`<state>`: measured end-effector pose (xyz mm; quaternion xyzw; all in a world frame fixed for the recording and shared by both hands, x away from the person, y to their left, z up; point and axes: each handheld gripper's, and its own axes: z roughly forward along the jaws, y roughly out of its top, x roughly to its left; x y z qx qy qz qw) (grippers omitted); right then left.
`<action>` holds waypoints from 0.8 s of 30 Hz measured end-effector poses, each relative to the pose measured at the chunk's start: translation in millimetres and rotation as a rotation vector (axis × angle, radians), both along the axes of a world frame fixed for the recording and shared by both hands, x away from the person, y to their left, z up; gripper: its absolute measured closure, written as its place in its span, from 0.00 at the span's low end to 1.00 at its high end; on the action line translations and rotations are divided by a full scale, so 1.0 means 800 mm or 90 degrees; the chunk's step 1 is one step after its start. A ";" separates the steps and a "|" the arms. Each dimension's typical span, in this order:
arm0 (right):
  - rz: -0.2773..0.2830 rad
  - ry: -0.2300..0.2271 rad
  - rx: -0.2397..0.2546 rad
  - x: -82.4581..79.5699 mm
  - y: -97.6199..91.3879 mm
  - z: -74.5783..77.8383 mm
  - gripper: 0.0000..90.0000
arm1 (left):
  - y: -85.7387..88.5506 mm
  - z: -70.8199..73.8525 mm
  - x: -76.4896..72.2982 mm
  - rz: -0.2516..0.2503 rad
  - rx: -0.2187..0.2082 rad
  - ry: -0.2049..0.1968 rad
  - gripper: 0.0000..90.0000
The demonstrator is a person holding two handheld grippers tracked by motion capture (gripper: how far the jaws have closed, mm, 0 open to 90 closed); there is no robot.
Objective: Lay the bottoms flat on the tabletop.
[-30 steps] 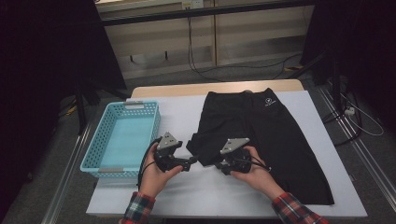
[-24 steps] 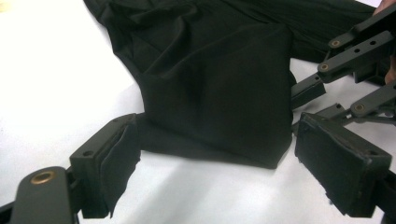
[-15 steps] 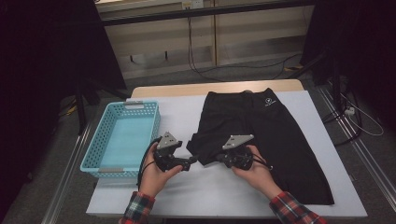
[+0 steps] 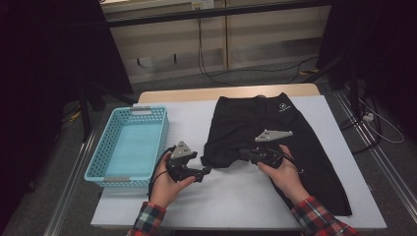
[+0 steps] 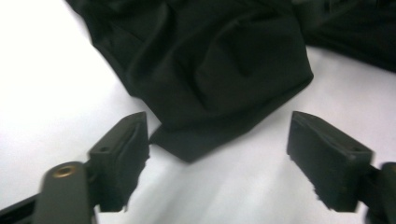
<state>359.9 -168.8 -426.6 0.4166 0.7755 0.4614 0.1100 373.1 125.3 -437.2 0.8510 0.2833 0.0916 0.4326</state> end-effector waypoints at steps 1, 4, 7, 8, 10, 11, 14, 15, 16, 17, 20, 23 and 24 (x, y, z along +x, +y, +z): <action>0.001 0.001 0.001 0.000 0.001 0.000 1.00 | -0.003 -0.004 0.000 -0.004 0.003 0.006 0.29; 0.004 0.000 0.003 -0.002 0.003 0.001 1.00 | -0.006 -0.010 0.003 -0.019 0.004 0.012 0.41; 0.009 0.001 0.002 -0.002 0.004 0.000 1.00 | -0.010 -0.014 0.007 -0.015 0.019 -0.004 0.47; 0.010 0.002 0.003 -0.002 0.004 0.000 1.00 | -0.011 -0.015 0.008 -0.018 0.018 -0.005 0.49; 0.007 0.001 0.004 -0.002 0.003 0.001 1.00 | -0.015 -0.016 0.010 -0.024 0.025 -0.007 0.54; 0.006 0.001 0.006 -0.002 0.003 0.001 1.00 | -0.017 -0.018 0.010 -0.029 0.035 -0.009 0.55; 0.006 0.001 0.008 -0.003 0.000 0.002 1.00 | -0.023 -0.025 0.009 -0.039 0.052 0.000 0.63; 0.005 0.002 0.010 -0.003 0.000 0.002 1.00 | -0.024 -0.025 0.009 -0.038 0.056 -0.007 0.64; 0.004 0.002 0.010 -0.003 0.000 0.002 1.00 | -0.025 -0.024 0.009 -0.037 0.062 -0.004 0.67; 0.003 0.003 0.011 -0.003 -0.001 0.001 1.00 | -0.026 -0.022 0.009 -0.037 0.067 0.000 0.73; 0.003 0.005 0.013 -0.004 -0.001 0.001 1.00 | -0.032 -0.021 0.006 -0.042 0.071 0.005 0.93; 0.002 0.006 0.013 -0.004 -0.001 0.001 1.00 | -0.039 -0.019 0.003 -0.047 0.086 0.001 1.00; 0.002 0.005 0.012 -0.004 -0.001 0.001 1.00 | -0.039 -0.017 0.003 -0.051 0.086 0.009 1.00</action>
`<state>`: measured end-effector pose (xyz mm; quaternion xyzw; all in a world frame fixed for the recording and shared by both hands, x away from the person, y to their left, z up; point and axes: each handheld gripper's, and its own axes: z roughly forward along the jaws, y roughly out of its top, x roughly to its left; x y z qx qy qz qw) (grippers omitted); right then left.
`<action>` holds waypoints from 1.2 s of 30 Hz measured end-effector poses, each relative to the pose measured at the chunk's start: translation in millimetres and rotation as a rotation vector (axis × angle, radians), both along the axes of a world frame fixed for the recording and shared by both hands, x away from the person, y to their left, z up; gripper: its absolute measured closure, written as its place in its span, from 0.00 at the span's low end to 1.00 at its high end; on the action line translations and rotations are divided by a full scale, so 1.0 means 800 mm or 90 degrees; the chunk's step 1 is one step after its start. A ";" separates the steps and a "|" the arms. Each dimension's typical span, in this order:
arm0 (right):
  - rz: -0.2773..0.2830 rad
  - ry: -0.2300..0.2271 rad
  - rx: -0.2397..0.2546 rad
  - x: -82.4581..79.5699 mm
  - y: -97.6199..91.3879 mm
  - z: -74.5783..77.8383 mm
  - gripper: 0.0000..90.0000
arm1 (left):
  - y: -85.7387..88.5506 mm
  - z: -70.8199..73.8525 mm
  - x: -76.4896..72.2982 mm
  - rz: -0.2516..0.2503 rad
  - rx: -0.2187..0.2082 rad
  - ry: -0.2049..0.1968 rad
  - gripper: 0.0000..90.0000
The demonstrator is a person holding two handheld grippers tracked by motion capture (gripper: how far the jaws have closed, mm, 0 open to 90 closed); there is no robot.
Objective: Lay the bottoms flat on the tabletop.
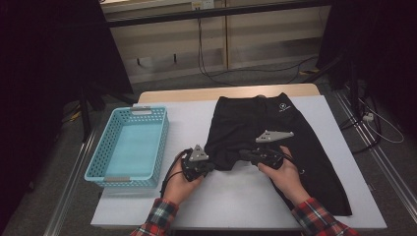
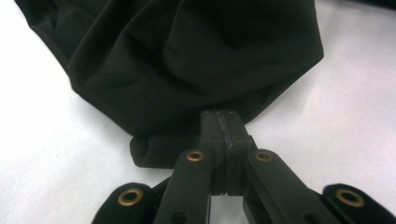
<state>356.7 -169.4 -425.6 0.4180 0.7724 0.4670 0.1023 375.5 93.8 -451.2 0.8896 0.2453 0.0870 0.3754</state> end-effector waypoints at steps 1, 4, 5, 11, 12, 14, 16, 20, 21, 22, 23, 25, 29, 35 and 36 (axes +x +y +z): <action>0.001 0.000 -0.001 0.000 0.000 0.000 1.00 | 0.000 0.000 0.000 0.000 -0.005 0.006 1.00; 0.000 -0.001 -0.005 -0.002 -0.001 0.002 1.00 | 0.005 0.005 0.000 0.004 -0.034 0.020 1.00; 0.000 -0.002 -0.007 -0.003 -0.001 0.002 1.00 | 0.009 0.010 0.000 0.007 -0.052 0.025 1.00; -0.002 -0.010 -0.022 -0.013 -0.011 0.008 1.00 | 0.032 0.037 -0.013 0.004 -0.116 0.044 1.00; -0.002 -0.009 -0.019 -0.015 -0.012 0.009 1.00 | 0.035 0.040 -0.016 0.000 -0.125 0.048 1.00; 0.000 -0.008 -0.015 -0.020 -0.015 0.011 1.00 | 0.040 0.046 -0.021 -0.004 -0.132 0.049 1.00; 0.002 -0.006 -0.013 -0.025 -0.017 0.013 1.00 | 0.043 0.050 -0.023 -0.005 -0.144 0.046 1.00; -0.005 -0.011 -0.003 -0.032 -0.020 0.022 1.00 | 0.045 0.056 -0.024 0.001 -0.156 0.042 1.00; -0.006 -0.016 -0.007 -0.031 -0.020 0.024 1.00 | 0.046 0.056 -0.023 0.005 -0.160 0.040 1.00; -0.005 -0.021 -0.010 -0.030 -0.019 0.026 1.00 | 0.047 0.056 -0.021 0.011 -0.161 0.039 1.00; -0.005 -0.025 -0.008 -0.027 -0.018 0.027 1.00 | 0.047 0.056 -0.019 0.017 -0.166 0.037 1.00; -0.007 -0.033 -0.015 -0.020 -0.015 0.027 1.00 | 0.049 0.056 -0.012 0.033 -0.170 0.034 1.00; -0.009 -0.023 -0.055 -0.001 -0.003 0.012 1.00 | 0.051 0.046 0.003 0.063 -0.180 0.045 1.00; -0.005 -0.019 -0.092 0.004 0.008 -0.003 0.96 | 0.048 0.032 0.008 0.071 -0.151 0.054 1.00; -0.009 -0.029 -0.094 0.002 0.006 0.000 0.92 | 0.047 0.033 0.007 0.070 -0.151 0.051 1.00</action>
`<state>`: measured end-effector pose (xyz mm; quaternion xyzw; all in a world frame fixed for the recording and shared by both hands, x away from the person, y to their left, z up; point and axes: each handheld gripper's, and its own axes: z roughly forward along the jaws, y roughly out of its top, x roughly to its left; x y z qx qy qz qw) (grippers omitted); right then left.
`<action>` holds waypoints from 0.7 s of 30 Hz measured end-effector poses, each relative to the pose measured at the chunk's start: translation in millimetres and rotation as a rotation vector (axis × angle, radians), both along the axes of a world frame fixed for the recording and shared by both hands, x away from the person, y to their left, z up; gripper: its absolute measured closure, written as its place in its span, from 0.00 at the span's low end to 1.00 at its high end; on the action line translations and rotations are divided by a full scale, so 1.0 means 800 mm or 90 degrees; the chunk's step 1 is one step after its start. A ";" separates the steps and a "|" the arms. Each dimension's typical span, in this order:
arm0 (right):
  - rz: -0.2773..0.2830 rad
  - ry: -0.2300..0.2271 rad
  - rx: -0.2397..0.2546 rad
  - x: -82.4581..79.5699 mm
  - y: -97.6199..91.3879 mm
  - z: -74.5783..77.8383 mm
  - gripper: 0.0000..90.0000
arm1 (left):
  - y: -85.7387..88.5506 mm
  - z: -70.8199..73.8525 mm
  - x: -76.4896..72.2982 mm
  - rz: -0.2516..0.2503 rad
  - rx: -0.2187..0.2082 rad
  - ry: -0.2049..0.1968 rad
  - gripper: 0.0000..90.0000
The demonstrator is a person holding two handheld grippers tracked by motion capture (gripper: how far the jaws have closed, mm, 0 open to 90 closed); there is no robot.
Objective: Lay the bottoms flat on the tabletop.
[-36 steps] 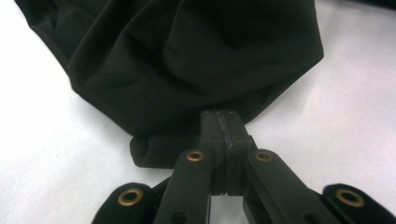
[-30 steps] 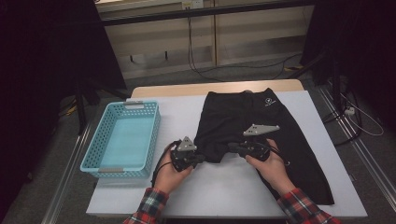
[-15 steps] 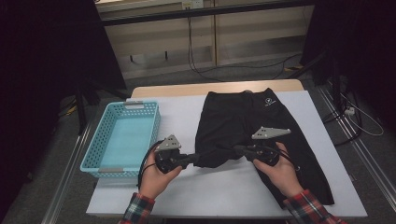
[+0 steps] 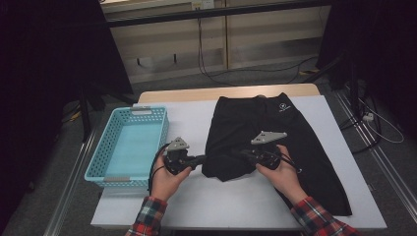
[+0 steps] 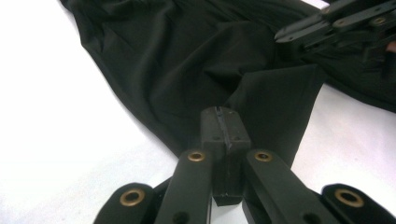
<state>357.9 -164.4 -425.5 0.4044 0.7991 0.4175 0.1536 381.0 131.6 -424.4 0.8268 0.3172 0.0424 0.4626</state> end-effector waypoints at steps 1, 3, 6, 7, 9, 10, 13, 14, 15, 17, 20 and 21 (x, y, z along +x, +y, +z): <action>-0.001 -0.005 0.003 -0.003 -0.002 0.003 0.90 | 0.000 0.002 -0.002 -0.001 0.003 -0.002 1.00; -0.003 -0.003 0.007 -0.011 -0.007 0.009 0.85 | 0.001 0.003 -0.004 -0.003 0.009 -0.005 1.00; 0.009 -0.006 0.003 -0.026 -0.012 0.011 0.81 | 0.003 0.003 -0.006 0.001 0.010 -0.006 1.00; 0.014 -0.003 0.003 -0.030 -0.013 0.010 0.80 | 0.004 0.003 -0.006 0.005 0.011 -0.007 1.00; 0.024 0.002 -0.008 -0.040 -0.014 0.007 0.73 | 0.005 0.004 -0.006 0.007 0.011 -0.009 1.00; 0.028 0.005 -0.014 -0.043 -0.013 0.006 0.71 | 0.005 0.005 -0.006 0.007 0.010 -0.009 1.00; 0.033 0.006 -0.018 -0.049 -0.012 0.003 0.71 | 0.006 0.005 -0.007 0.005 0.013 -0.013 1.00; 0.041 0.005 -0.016 -0.050 -0.011 0.003 0.73 | 0.005 0.004 -0.007 0.006 0.016 -0.012 1.00; 0.050 0.004 -0.017 -0.050 -0.009 0.003 0.74 | 0.005 0.003 -0.007 0.003 0.024 -0.014 1.00; 0.072 0.019 -0.018 -0.051 -0.003 0.001 0.78 | 0.004 0.000 -0.006 0.002 0.019 -0.011 1.00; 0.096 0.021 -0.043 -0.049 0.009 -0.006 0.78 | 0.003 0.000 -0.005 0.003 0.018 -0.014 1.00; 0.099 0.022 -0.046 -0.046 0.012 -0.009 0.78 | 0.003 0.000 -0.005 0.005 0.015 -0.014 1.00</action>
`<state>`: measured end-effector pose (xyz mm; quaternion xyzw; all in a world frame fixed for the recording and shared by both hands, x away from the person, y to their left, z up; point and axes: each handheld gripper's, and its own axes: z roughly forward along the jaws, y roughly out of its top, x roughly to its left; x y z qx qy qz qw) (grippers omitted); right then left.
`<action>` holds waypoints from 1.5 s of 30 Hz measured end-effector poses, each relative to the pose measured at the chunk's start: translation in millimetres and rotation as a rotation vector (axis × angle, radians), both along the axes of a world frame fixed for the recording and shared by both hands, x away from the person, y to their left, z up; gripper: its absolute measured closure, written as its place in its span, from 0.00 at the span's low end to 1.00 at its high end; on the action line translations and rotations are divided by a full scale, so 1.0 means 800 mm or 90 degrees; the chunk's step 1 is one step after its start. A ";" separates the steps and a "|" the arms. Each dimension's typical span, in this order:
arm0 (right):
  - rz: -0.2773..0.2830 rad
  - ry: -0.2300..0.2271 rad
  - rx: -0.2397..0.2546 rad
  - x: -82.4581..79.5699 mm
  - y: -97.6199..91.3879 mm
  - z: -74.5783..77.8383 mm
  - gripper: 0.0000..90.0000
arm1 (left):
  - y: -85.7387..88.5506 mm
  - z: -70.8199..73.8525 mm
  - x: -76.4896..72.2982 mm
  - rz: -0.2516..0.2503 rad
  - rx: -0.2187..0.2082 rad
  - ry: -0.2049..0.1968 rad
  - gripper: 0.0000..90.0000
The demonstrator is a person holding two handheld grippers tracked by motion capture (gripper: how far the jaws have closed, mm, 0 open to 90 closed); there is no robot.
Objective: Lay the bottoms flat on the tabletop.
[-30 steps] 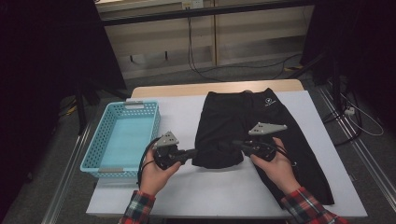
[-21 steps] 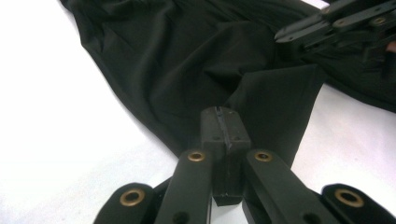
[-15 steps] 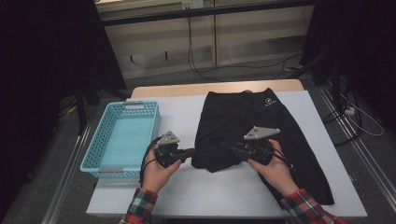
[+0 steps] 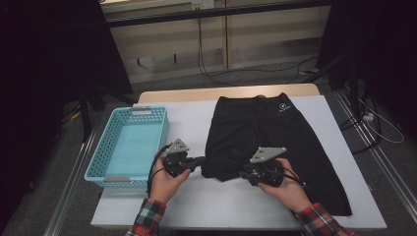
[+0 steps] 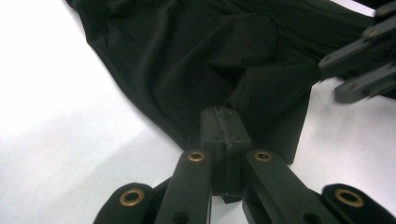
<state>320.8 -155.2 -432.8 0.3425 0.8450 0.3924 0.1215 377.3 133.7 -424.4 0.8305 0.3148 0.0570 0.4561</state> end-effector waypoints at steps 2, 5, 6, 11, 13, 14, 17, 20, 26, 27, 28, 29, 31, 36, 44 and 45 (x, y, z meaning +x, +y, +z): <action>0.003 0.011 -0.007 0.008 0.006 -0.009 0.74 | 0.000 0.000 -0.001 0.002 0.001 -0.001 1.00; 0.010 0.024 -0.023 0.016 0.012 -0.018 0.71 | -0.001 0.000 -0.002 0.002 0.003 -0.001 1.00; 0.013 0.025 -0.031 0.018 0.013 -0.021 0.69 | -0.001 0.000 -0.003 0.004 0.003 -0.001 1.00; 0.018 0.002 -0.045 0.019 0.020 -0.025 0.62 | 0.000 -0.005 0.000 0.014 0.010 -0.002 1.00; 0.022 -0.007 -0.056 0.019 0.023 -0.025 0.67 | -0.002 -0.006 0.000 0.016 0.011 -0.001 1.00; 0.030 -0.001 -0.053 0.019 0.024 -0.025 0.79 | -0.002 -0.006 0.000 0.016 0.012 -0.004 1.00; 0.018 -0.003 -0.059 0.017 0.026 -0.023 0.97 | -0.002 -0.004 -0.001 0.016 0.011 -0.014 1.00; 0.013 0.022 -0.036 0.019 0.020 -0.020 1.00 | -0.002 0.002 -0.005 0.009 0.007 -0.017 1.00; 0.021 0.040 0.037 0.010 0.002 0.006 1.00 | -0.004 0.019 -0.013 0.005 -0.001 -0.039 1.00; 0.020 0.042 0.050 0.010 0.000 0.011 1.00 | -0.004 0.020 -0.013 0.006 -0.006 -0.040 1.00; 0.016 0.043 0.065 0.011 -0.003 0.015 1.00 | -0.004 0.021 -0.013 0.009 -0.009 -0.041 1.00; 0.015 0.042 0.076 0.012 -0.005 0.018 1.00 | -0.004 0.021 -0.012 0.013 -0.012 -0.042 1.00; 0.006 0.050 0.094 0.017 -0.010 0.022 1.00 | -0.004 0.021 -0.010 0.018 -0.008 -0.040 1.00; -0.011 0.054 0.117 0.027 -0.020 0.024 0.99 | -0.001 0.016 -0.008 0.026 -0.005 -0.037 1.00; -0.043 0.031 0.119 0.035 -0.022 0.022 1.00 | -0.005 0.009 -0.010 0.027 0.002 -0.040 1.00; -0.052 0.031 0.112 0.038 -0.022 0.019 1.00 | -0.006 0.007 -0.009 0.027 0.005 -0.039 1.00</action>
